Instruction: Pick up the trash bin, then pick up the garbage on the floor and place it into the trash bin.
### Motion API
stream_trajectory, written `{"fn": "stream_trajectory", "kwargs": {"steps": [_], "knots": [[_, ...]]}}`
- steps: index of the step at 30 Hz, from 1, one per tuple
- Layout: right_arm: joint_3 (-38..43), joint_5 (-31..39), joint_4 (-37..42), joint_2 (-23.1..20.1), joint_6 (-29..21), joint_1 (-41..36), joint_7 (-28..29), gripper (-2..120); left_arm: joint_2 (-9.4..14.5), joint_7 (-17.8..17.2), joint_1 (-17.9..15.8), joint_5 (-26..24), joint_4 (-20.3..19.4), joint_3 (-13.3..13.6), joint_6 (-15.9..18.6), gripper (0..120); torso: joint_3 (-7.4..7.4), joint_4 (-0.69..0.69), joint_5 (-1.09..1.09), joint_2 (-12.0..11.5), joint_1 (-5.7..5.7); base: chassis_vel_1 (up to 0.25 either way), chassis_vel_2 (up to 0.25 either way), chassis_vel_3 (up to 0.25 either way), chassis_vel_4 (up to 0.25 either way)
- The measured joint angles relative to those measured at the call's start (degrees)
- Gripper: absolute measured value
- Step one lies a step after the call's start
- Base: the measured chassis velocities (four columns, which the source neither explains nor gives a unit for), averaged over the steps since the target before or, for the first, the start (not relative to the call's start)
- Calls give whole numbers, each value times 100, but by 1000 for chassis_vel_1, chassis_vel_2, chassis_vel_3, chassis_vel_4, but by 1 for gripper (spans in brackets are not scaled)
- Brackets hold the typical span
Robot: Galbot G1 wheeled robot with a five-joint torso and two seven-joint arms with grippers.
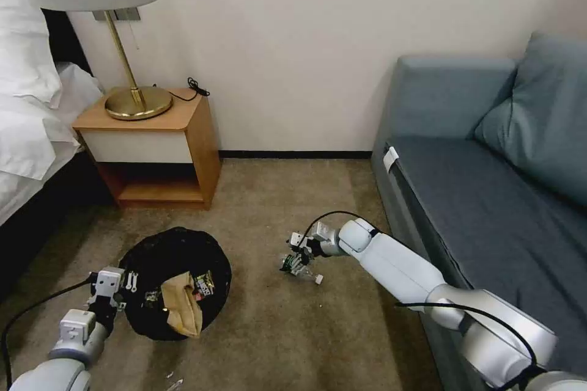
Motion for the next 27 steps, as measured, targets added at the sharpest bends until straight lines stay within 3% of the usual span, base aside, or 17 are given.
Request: {"fn": "stream_trajectory", "kwargs": {"steps": [6, 15, 22, 27], "knots": [[611, -694, -1112, 554, 370, 24, 196, 100, 103, 44, 45, -80, 12, -103, -37, 4, 0, 1, 1, 0, 0, 0, 0, 0, 0], [1274, -1558, -2064, 1069, 617, 131, 618, 100, 183, 99, 113, -208, 43, -215, -109, 4, 0, 1, 1, 0, 0, 0, 0, 0, 0], [1431, -1691, -2314, 1103, 677, 19, 1301, 100, 133, 127, 133, -176, 43, -173, -154, 4, -1, 0, 1, 0, 0, 0, 0, 0, 0], [1525, -1722, -2343, 1083, 726, -127, 1449, 100, 123, 126, 126, -170, 26, -141, -154, 4, -1, 0, 1, 0, 0, 0, 0, 0, 0]]}}
